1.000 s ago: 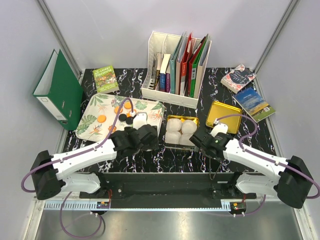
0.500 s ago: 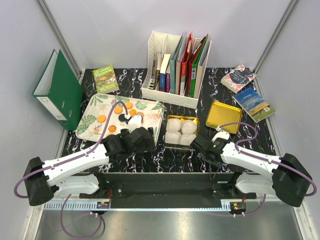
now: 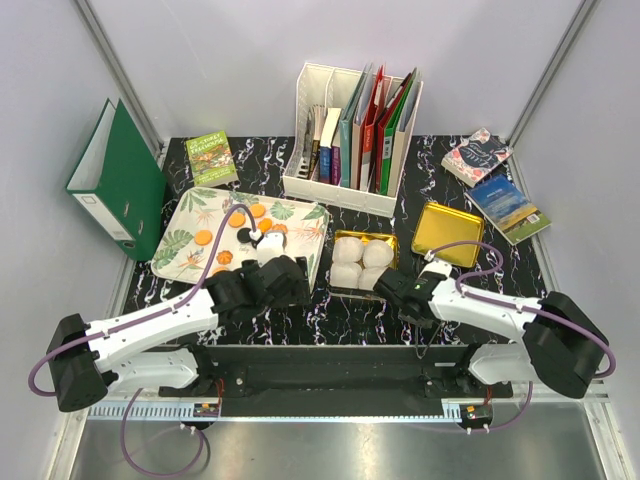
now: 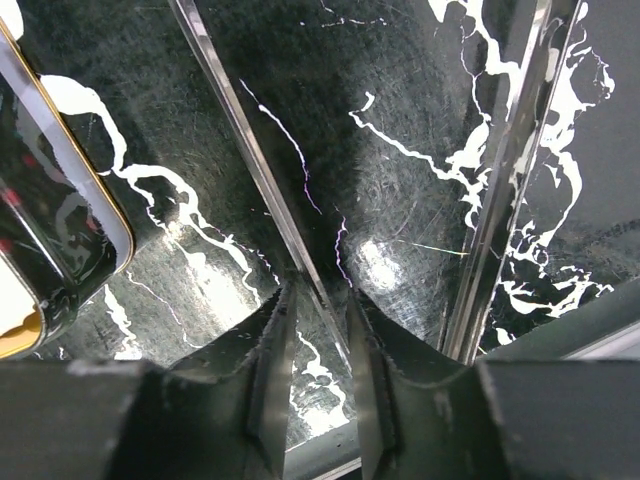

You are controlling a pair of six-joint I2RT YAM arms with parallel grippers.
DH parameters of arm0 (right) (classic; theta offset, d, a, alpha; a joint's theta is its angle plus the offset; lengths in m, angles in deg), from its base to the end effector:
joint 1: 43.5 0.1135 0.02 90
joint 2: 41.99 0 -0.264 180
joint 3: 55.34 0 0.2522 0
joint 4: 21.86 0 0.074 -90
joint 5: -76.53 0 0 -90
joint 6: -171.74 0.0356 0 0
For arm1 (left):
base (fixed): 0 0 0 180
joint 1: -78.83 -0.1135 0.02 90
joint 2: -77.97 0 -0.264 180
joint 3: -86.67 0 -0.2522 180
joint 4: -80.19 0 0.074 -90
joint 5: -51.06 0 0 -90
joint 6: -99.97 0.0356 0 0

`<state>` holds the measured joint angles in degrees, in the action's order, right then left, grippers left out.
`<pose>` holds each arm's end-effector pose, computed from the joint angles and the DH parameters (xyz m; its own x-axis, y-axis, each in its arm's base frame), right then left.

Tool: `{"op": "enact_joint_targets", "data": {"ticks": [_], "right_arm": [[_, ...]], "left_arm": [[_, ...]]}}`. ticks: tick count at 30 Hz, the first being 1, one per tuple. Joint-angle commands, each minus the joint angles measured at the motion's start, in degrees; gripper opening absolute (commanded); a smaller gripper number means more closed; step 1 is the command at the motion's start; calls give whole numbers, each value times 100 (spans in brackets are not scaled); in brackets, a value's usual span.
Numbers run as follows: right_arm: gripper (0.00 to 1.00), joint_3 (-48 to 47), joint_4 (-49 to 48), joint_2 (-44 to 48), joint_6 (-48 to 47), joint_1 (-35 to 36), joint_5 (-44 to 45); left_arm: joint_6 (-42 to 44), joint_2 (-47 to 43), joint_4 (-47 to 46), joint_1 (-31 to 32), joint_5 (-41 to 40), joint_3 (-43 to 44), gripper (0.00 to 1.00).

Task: Pack the cookies

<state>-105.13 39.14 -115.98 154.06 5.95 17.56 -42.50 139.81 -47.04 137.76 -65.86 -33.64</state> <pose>0.1348 0.1294 0.1597 -0.7904 0.3320 -0.5148 0.4280 0.9005 -0.0763 0.1213 -0.1700 0.2503 -0.7564 -0.1147 -0.6439 0.0485 0.9720 -0.2301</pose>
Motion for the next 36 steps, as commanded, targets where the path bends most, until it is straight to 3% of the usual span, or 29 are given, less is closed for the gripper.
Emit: {"op": "enact_joint_targets", "data": {"ticks": [1,9,17,23,29,32,34,35,36], "right_arm": [[29,-80,-22,210,72,-6,229],[13,-245,513,877,64,3,298],[8,-1081,1243,1476,-296,3,878],[0,-1765,1244,1222,-1252,-6,1449],[0,-2425,1112,502,-2271,-119,2364],[0,-2540,682,220,-3070,-593,2146],[0,-2444,7,219,-3529,-1049,1584],[0,-2252,-318,315,-4201,-1243,1277],[2,-2137,-982,394,-4512,-1419,430]], "left_arm": [[-53,-138,-165,21,29,-23,99],[-53,-59,-174,21,-24,30,99],[-27,205,-174,21,-42,188,99],[0,319,-183,21,-77,241,99],[17,390,-191,21,-50,293,99],[9,364,-200,21,-33,294,99],[43,337,-218,21,2,276,99],[35,302,-235,21,11,250,99],[52,276,-235,21,20,241,99]]}}
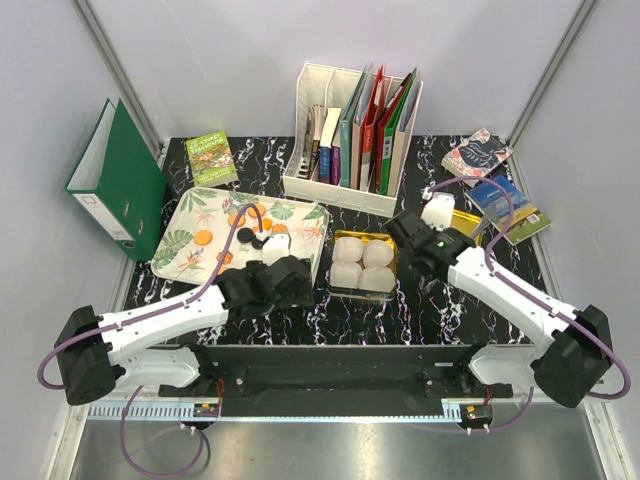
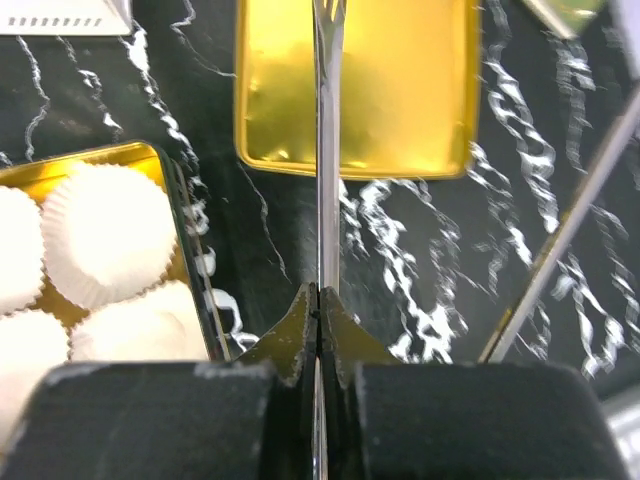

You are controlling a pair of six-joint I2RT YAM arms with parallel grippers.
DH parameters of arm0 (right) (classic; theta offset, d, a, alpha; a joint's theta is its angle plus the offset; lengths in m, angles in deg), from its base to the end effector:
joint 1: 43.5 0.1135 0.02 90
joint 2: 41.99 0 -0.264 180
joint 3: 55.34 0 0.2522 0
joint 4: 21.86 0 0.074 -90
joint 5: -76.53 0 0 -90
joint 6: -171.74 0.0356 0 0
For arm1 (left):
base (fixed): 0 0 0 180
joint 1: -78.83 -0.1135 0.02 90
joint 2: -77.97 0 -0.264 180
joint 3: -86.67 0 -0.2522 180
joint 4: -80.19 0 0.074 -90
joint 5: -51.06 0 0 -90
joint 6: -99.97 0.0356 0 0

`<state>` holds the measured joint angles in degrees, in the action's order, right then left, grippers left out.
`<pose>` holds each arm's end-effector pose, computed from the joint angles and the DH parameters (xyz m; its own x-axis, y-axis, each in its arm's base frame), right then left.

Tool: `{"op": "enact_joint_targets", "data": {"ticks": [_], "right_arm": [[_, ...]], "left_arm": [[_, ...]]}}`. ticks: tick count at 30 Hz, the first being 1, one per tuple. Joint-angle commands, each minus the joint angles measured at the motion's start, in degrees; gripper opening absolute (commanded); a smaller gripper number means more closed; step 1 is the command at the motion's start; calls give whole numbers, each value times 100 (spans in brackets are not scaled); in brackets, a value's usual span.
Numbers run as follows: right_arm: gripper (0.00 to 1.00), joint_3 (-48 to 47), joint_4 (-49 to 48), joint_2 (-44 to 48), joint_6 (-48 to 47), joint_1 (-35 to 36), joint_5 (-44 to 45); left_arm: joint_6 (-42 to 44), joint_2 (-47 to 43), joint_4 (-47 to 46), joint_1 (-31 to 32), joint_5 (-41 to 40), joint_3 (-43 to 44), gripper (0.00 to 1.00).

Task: Pack the cookies

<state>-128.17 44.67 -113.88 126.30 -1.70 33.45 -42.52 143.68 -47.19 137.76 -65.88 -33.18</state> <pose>0.1893 0.1344 0.2790 -0.6452 0.0660 -0.7611 0.3123 0.9320 -0.1839 0.1264 -0.1785 0.2398 -0.7749 -0.0841 -0.6264 0.0420 0.9821 -0.1838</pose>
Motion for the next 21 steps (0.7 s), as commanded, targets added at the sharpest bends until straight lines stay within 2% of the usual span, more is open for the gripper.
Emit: {"op": "enact_joint_targets", "data": {"ticks": [1,3,4,5,9,14,21], "right_arm": [[5,263,-1786,255,-1949,-1091,-1567],[8,475,-2312,378,-2205,-1489,-2619],[7,501,-2394,361,-2240,-1708,-2818],[1,467,-2421,256,-2223,-1937,-2907],[0,396,-2430,1,-2083,-2000,-2566],[0,273,-2631,-595,-2441,-2009,-2678],[0,510,-3598,-1229,-2671,-2273,-2934]], "left_arm": [[63,-137,-237,21,39,169,99],[72,-225,-264,21,40,116,99],[90,-260,-273,21,48,90,99],[81,-313,-281,21,48,72,99],[90,-436,-299,21,57,28,99],[63,-481,-395,21,101,-86,99],[19,-410,-422,21,198,-139,99]]}}
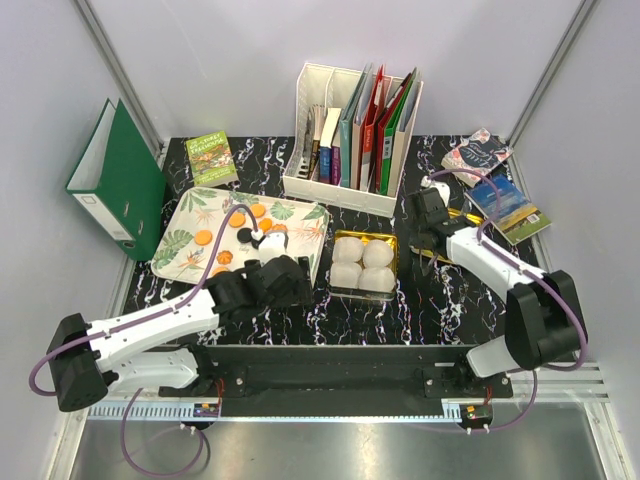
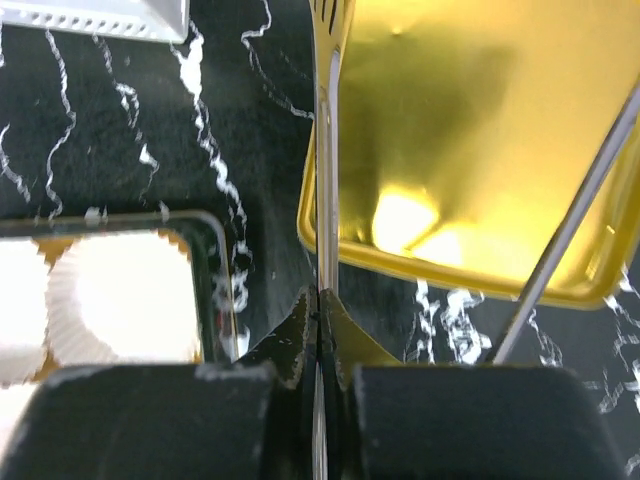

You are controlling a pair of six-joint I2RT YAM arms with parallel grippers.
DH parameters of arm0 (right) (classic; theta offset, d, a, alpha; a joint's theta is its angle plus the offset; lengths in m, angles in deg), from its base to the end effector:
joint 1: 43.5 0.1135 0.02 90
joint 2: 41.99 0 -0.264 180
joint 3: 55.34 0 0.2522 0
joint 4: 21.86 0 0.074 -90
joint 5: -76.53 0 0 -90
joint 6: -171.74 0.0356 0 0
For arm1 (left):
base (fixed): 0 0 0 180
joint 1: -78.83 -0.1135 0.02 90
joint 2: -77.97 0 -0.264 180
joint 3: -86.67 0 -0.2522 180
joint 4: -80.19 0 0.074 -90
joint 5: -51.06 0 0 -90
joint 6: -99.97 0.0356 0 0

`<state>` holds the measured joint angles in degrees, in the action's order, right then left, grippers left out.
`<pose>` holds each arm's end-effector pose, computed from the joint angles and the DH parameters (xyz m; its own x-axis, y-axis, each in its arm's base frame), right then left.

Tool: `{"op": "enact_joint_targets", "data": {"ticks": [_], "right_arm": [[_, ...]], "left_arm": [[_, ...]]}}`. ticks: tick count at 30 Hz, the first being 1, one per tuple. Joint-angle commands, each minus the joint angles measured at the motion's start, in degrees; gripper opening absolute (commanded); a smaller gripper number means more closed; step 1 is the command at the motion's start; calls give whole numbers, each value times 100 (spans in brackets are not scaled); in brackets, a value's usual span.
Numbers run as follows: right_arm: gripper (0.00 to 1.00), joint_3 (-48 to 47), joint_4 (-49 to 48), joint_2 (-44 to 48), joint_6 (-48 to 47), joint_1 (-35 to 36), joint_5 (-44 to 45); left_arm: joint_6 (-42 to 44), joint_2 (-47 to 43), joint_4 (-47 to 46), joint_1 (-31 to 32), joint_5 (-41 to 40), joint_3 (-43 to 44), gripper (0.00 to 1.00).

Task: Pack the cookies

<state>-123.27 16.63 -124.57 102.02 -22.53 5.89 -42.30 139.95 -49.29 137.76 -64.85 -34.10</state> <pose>0.2792 0.0944 0.2254 -0.7535 0.0614 -0.6546 0.1164 0.9924 -0.0409 0.1224 -0.1730 0.2495 -0.7558 -0.1241 -0.6429 0.0618 0.9640 -0.2587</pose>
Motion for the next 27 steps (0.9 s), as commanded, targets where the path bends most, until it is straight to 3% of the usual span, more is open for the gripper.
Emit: {"op": "enact_joint_targets", "data": {"ticks": [1,15,27], "right_arm": [[0,38,-838,-266,-252,-242,-178],[0,399,-838,-399,205,-375,-204],[0,144,-584,1437,671,-296,-564]], "left_arm": [[-2,-63,-204,21,86,-56,99],[15,78,-283,30,113,-109,99],[-134,-150,-160,21,-221,-91,99]]}}
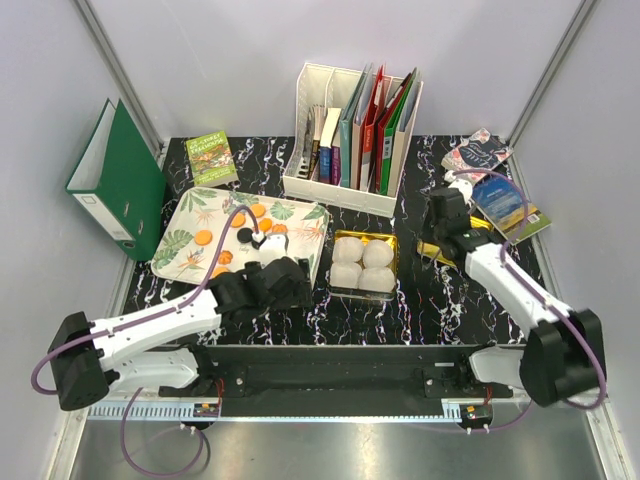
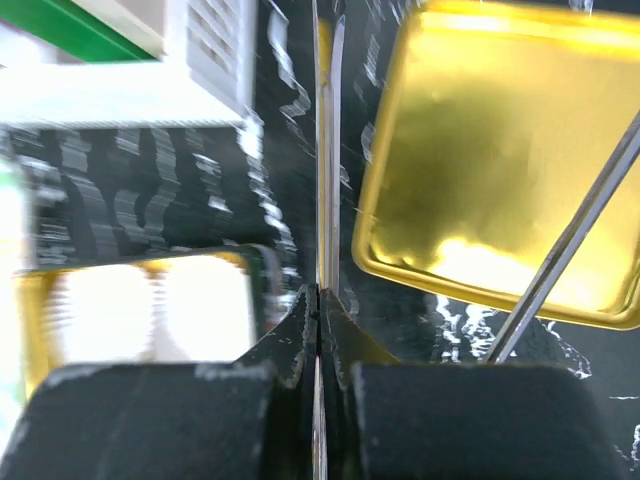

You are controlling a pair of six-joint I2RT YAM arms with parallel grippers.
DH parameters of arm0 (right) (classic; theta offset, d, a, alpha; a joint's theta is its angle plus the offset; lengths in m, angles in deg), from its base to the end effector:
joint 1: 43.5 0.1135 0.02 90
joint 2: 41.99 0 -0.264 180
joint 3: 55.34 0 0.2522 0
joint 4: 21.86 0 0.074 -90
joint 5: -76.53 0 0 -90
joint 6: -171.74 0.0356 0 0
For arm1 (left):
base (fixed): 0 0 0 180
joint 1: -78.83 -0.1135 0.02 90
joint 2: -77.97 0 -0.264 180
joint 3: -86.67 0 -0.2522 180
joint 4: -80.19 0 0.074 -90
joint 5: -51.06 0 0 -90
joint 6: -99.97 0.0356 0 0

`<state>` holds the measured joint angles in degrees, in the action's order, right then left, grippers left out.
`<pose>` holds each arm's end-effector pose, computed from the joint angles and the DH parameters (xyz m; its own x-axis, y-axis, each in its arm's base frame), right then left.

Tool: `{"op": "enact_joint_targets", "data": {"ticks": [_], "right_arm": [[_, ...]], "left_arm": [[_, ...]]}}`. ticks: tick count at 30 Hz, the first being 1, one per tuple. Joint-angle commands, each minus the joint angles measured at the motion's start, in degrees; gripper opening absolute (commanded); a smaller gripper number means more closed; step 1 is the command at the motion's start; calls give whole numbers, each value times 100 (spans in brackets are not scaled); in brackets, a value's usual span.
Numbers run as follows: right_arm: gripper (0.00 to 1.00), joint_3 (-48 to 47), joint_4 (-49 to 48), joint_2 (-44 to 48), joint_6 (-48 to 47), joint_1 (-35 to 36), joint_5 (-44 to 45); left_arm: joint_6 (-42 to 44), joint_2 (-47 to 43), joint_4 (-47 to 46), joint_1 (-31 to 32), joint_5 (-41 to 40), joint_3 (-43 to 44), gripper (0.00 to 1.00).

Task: Pack the cookies

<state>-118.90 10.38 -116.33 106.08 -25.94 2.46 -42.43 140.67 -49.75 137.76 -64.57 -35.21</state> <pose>0.2657 0.0738 0.2467 -0.6334 0.2153 -0.7433 0.1781 0.9753 0.1307 0.1225 -0.1734 0.2414 -0.7663 -0.1123 -0.6326 0.0589 0.9682 -0.2433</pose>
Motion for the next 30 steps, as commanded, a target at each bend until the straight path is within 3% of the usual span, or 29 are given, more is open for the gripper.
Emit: {"op": "enact_joint_targets", "data": {"ticks": [1,4,6,15,21,30], "right_arm": [[0,-398,85,754,325,150,-256],[0,-687,313,817,440,519,-248],[0,-846,419,747,466,1142,-11],[0,-2120,367,-957,722,2847,-432],[0,-2982,218,-2056,704,3253,-529],[0,-3886,15,-3303,1143,3693,-819]], "left_arm": [[-147,-371,-9,21,-432,11,99],[-384,-749,411,21,-978,64,99],[-594,-1047,711,13,-1451,134,99],[-1315,-2207,2320,-251,-2235,512,99],[-1659,-2779,2997,-251,-2254,390,99],[-1835,-3027,3226,-251,-2254,257,99]]}}
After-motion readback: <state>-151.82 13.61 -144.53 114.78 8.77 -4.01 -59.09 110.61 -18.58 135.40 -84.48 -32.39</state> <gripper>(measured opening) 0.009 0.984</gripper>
